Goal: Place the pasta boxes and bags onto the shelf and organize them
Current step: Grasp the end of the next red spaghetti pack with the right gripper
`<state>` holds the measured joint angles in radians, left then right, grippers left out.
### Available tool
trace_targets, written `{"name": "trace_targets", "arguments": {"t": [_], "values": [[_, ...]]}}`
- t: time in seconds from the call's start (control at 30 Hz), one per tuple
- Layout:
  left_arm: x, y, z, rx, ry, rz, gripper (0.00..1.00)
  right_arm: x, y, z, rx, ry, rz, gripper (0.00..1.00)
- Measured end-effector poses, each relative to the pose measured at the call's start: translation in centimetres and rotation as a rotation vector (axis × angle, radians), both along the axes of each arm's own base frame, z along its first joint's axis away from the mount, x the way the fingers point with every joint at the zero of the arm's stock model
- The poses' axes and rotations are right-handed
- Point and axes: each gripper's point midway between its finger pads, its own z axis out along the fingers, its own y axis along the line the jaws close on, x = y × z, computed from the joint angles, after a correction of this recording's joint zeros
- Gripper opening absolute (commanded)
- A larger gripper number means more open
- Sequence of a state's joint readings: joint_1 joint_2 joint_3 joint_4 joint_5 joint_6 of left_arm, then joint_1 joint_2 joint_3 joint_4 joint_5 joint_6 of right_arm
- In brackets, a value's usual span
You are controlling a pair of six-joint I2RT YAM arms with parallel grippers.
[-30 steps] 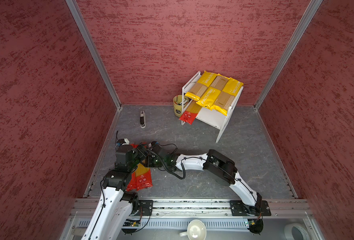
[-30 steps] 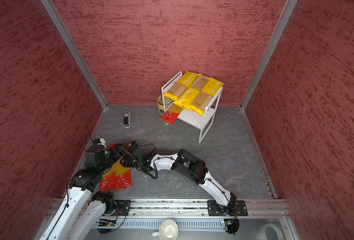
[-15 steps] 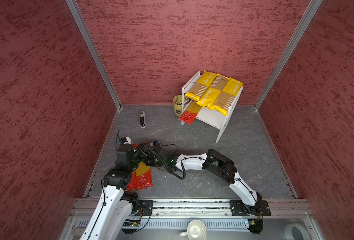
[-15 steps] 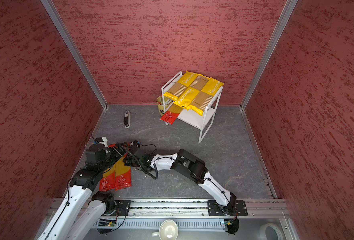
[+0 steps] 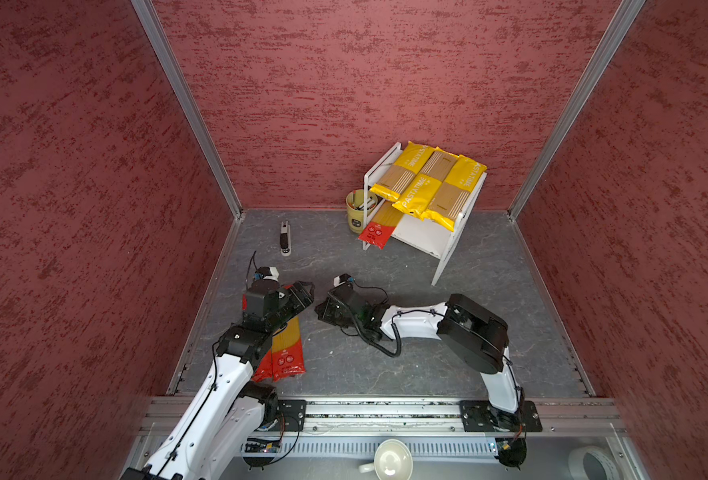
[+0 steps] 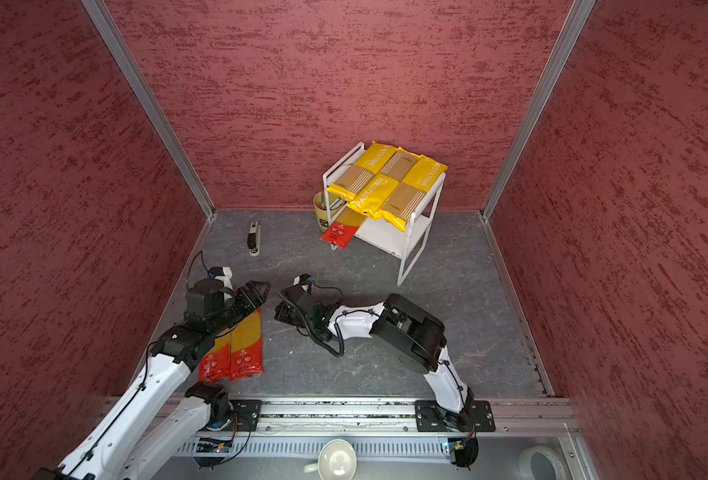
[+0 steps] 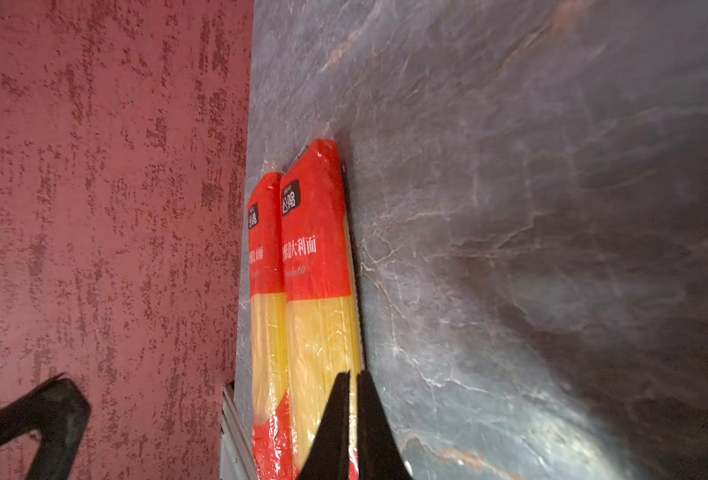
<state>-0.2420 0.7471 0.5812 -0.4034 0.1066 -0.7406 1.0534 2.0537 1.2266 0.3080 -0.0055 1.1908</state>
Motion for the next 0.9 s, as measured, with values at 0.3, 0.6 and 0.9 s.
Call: {"name": "trace_targets", "arguments": {"t": [0.3, 0.6, 0.9], "values": [[0.4, 0.2, 0.8, 0.053, -0.034, -0.014, 0.8, -0.9, 0.3, -0.8, 0.031, 0.028, 0.024, 0.17], [0.1, 2.9, 1.2, 0.056, -0.041, 0.054, 0.8, -3.4, 4.0, -2.1, 0.057, 0.072, 0.13, 0.36], [-0.5, 2.8, 1.2, 0.043, -0.032, 0.042, 0.8, -4.0, 7.4, -4.2, 0.077, 0.12, 0.197, 0.45]]}}
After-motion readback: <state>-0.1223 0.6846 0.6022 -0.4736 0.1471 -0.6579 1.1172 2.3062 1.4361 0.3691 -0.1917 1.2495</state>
